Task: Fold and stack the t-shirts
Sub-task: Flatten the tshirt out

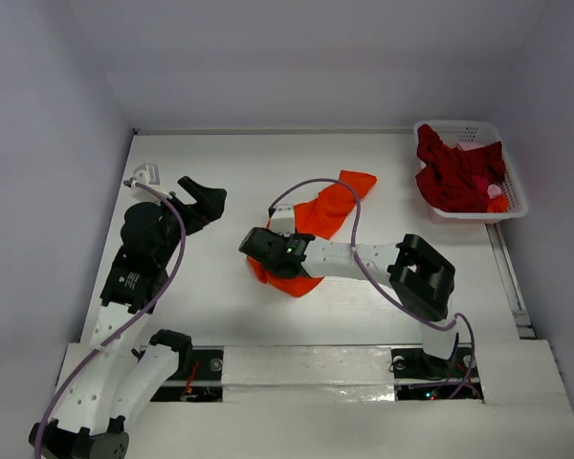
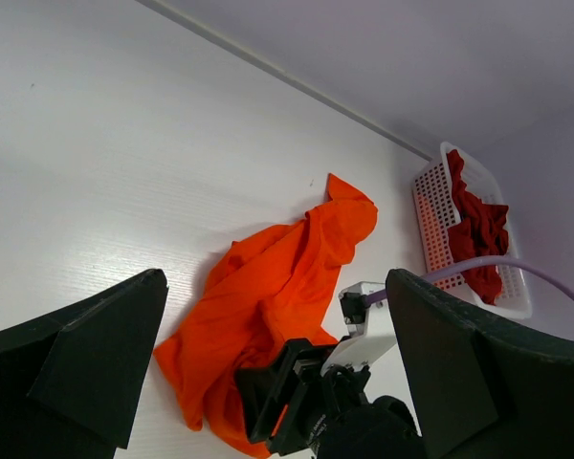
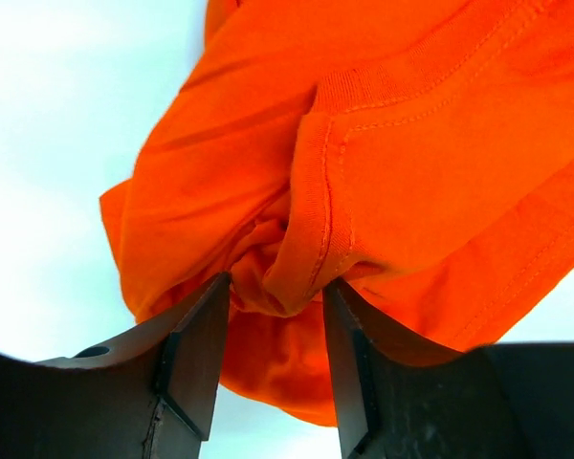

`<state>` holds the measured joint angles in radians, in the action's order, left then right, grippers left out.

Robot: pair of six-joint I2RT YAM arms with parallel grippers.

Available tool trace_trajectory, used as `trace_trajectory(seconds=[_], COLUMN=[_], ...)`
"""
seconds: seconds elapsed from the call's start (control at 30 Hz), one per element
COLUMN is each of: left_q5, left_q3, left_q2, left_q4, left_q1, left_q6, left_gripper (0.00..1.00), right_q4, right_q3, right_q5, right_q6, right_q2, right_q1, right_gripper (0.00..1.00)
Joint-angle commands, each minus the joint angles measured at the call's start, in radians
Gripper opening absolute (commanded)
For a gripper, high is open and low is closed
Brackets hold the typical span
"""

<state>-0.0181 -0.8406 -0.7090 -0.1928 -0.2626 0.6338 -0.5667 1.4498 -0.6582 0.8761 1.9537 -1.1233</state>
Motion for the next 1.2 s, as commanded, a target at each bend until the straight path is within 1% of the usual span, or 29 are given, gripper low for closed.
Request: trace_trajectory(seconds=[0.0, 0.1, 0.17, 0.23, 0.3, 0.37, 0.4, 0.43, 0.67, 0.8, 0.83, 0.93, 1.03, 1.17], left_q5=[-0.003, -0.003, -0.002, 0.0, 0.0, -0.002, -0.003, -0.005, 0.0, 0.009, 0.009, 0.009, -0.005, -0.017], left_q3=[-0.023, -0.026, -0.028, -0.028, -0.028, -0.029, -0.029, -0.032, -0.026, -0.003, 0.009, 0.032, 0.054, 0.089], left_q2=[0.016, 0.016, 0.016, 0.014, 0.013, 0.011, 0.009, 0.011, 0.011, 0.014, 0.023, 0.032, 0.039, 0.059], left_q4=[0.019, 0.018, 0.016, 0.018, 0.018, 0.021, 0.021, 0.021, 0.016, 0.018, 0.021, 0.033, 0.038, 0.044], left_q1=[-0.004, -0.004, -0.004, -0.004, -0.004, -0.004, -0.004, -0.004, -0.004, -0.004, -0.004, -0.004, -0.004, -0.004], left_q6=[-0.009, -0.013, -0.014, -0.014, -0.014, -0.014, -0.013, -0.013, -0.017, -0.019, -0.019, -0.011, 0.001, 0.017], left_gripper=[0.98, 0.98, 0.98, 0.98, 0.99, 0.99, 0.99, 0.99, 0.99, 0.99, 0.99, 0.99, 0.98, 0.98], right_q4=[0.025, 0.022, 0.022, 0.025, 0.028, 0.025, 0.021, 0.021, 0.007, -0.03, -0.042, -0.102, -0.139, -0.188], right_q3=[0.044, 0.046, 0.043, 0.037, 0.032, 0.034, 0.034, 0.031, 0.021, 0.023, 0.032, 0.113, 0.201, 0.308], right_q5=[-0.038, -0.031, -0.026, -0.026, -0.027, -0.023, -0.024, -0.024, -0.017, -0.052, -0.064, -0.077, -0.069, -0.093], right_q6=[-0.006, -0.005, 0.001, 0.004, 0.004, 0.006, 0.007, 0.017, 0.035, 0.028, 0.015, -0.076, -0.159, -0.241], right_q2=[0.007, 0.013, 0.01, -0.002, -0.007, -0.003, 0.001, 0.001, -0.032, -0.151, -0.211, -0.301, -0.358, -0.375], right_q1=[0.002, 0.002, 0.002, 0.002, 0.011, 0.011, 0.011, 0.011, 0.02, 0.029, 0.03, 0.083, 0.132, 0.184], right_gripper=[0.47, 0.38, 0.34, 0.28, 0.19, 0.16, 0.05, 0.0, 0.0, 0.0, 0.0, 0.0, 0.0, 0.0])
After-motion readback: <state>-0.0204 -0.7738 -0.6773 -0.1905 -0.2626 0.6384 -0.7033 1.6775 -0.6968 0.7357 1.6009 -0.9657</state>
